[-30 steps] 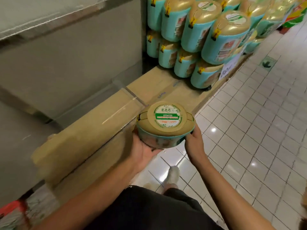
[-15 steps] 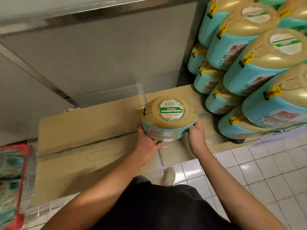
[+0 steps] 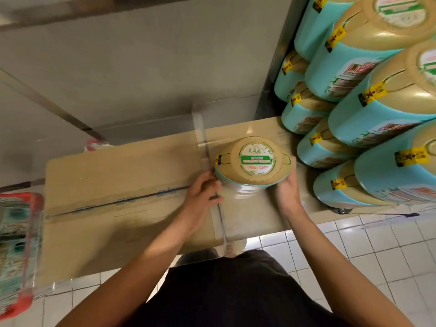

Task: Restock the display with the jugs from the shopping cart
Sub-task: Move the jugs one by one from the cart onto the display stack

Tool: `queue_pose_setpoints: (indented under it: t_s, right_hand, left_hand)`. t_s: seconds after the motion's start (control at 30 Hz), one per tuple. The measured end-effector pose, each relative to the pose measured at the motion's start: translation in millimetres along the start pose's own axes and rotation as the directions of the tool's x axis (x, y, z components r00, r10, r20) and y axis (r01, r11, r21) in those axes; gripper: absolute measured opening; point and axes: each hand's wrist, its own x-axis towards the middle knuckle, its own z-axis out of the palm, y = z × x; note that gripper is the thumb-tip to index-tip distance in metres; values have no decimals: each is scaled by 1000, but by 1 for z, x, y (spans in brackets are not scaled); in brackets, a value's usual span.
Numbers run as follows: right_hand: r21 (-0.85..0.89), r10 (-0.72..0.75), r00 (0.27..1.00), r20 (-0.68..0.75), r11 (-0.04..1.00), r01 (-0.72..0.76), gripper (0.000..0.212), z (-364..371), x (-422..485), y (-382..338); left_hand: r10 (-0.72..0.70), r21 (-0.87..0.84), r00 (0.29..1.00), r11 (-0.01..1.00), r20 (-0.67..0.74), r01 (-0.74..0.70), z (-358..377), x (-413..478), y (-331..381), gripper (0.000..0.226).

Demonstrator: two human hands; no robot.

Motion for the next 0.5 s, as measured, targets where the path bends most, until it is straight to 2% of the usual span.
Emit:
queue_pose_setpoints:
  t_s: [0.1, 0.17, 0.2, 0.27, 0.33, 0.4, 0.5]
  right_hand:
    - [26, 30, 990, -139, 999, -27, 39, -2, -15, 5]
    - [90, 95, 958, -270, 993, -73, 32, 4, -38, 7]
    - [86, 99, 954, -284, 993, -78, 31, 10, -51, 7]
    - [53, 103, 980, -168, 994, -95, 39, 24, -74, 4]
    - [48, 93, 994, -54, 995, -91, 57, 37, -81, 2]
    - [29, 45, 997, -59, 999, -44, 69, 45, -71, 1]
    - [-13, 6, 993, -114, 1000, -7, 68, 51, -41, 0]
  left_hand:
    - [126, 230, 991, 964, 36, -131, -8, 6, 0, 42]
    - [179, 341, 980, 919, 88, -199, -15, 12, 2, 60]
    - [190, 386, 975, 895, 119, -222, -17, 15, 3, 72]
    - [207, 473, 965, 842, 159, -259, -15, 21, 6, 86]
    - [236, 524, 958, 802, 162, -286, -10, 26, 6, 89]
    - [279, 508, 950, 802, 143, -312, -3, 33, 5, 88]
    - [339, 457, 931, 812, 135, -362, 7, 51, 12, 85]
